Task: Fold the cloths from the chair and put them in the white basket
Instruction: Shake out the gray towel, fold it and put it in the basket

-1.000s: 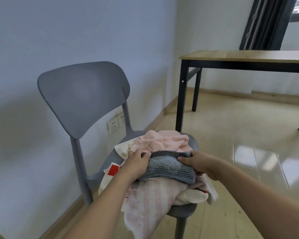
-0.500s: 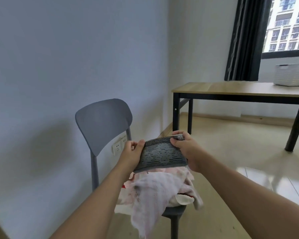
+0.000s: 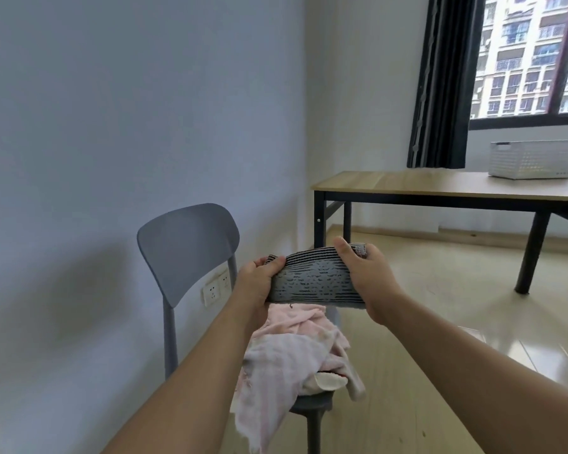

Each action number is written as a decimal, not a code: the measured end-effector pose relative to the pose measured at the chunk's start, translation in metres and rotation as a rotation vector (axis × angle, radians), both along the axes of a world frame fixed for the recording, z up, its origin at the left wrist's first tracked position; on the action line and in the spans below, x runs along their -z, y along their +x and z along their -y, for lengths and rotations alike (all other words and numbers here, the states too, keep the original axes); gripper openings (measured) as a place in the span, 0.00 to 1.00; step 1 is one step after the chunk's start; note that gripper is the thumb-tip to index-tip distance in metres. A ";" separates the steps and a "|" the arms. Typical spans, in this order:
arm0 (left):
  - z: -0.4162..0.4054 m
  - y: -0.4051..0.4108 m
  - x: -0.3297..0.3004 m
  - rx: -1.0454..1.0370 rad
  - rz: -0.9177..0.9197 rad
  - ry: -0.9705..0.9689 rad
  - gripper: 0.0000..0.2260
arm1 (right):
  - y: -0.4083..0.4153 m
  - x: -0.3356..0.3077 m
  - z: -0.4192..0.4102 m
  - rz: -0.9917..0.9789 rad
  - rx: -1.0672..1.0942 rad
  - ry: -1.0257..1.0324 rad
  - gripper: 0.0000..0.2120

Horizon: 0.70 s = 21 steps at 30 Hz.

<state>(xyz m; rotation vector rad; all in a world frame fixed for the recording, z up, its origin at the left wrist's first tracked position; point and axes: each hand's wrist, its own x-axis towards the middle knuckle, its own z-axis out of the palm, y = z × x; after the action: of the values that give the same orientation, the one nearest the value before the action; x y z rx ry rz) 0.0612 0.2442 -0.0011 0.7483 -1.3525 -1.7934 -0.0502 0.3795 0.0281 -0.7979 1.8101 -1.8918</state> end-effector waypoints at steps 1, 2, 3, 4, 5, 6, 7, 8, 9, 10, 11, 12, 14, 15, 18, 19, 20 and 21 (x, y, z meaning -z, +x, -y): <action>0.003 -0.007 0.004 0.046 0.015 0.032 0.07 | -0.008 0.005 0.004 -0.011 0.022 0.006 0.18; 0.007 -0.015 0.009 0.099 0.048 0.071 0.07 | -0.018 0.010 0.010 -0.019 0.033 0.023 0.18; 0.011 -0.022 0.014 0.158 0.093 0.112 0.08 | -0.029 0.017 0.017 -0.020 0.030 0.046 0.18; 0.019 -0.031 0.020 0.215 0.138 0.149 0.09 | -0.042 0.024 0.025 -0.014 0.021 0.068 0.18; 0.029 -0.040 0.027 0.264 0.183 0.174 0.10 | -0.055 0.032 0.035 -0.002 0.010 0.085 0.18; 0.043 -0.052 0.035 0.296 0.228 0.184 0.11 | -0.069 0.041 0.047 0.016 -0.001 0.099 0.17; 0.059 -0.066 0.042 0.318 0.267 0.184 0.12 | -0.085 0.052 0.061 0.042 -0.005 0.113 0.16; 0.075 -0.082 0.049 0.322 0.286 0.175 0.13 | -0.103 0.063 0.077 0.073 0.001 0.130 0.15; 0.092 -0.099 0.057 0.314 0.273 0.159 0.12 | -0.120 0.074 0.093 0.109 0.015 0.153 0.15; 0.108 -0.116 0.064 0.291 0.237 0.127 0.11 | -0.136 0.083 0.109 0.149 0.033 0.175 0.15; 0.122 -0.132 0.070 0.256 0.193 0.099 0.11 | -0.150 0.091 0.124 0.186 0.045 0.195 0.15; 0.133 -0.145 0.074 0.211 0.163 0.084 0.10 | -0.163 0.095 0.137 0.226 0.057 0.219 0.15; 0.147 -0.166 0.070 0.146 0.168 0.053 0.08 | -0.184 0.094 0.155 0.310 0.069 0.299 0.15; 0.153 -0.173 0.064 0.128 0.191 0.031 0.07 | -0.192 0.087 0.162 0.357 0.059 0.364 0.15; 0.161 -0.186 0.014 0.125 0.264 -0.052 0.02 | -0.213 0.040 0.170 0.602 -0.088 0.590 0.22; 0.161 -0.191 -0.009 0.124 0.275 -0.077 0.02 | -0.219 0.018 0.170 0.678 -0.148 0.631 0.25; 0.160 -0.194 -0.037 0.124 0.288 -0.104 0.03 | -0.225 -0.007 0.168 0.726 -0.180 0.659 0.28; 0.157 -0.199 -0.067 0.123 0.304 -0.130 0.03 | -0.230 -0.033 0.165 0.743 -0.176 0.683 0.31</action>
<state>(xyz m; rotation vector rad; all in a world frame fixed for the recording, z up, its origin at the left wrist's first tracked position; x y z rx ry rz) -0.1375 0.0867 0.0655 0.9109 -1.7301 -1.7138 -0.2803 0.2142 0.0615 0.0073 1.6306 -1.0936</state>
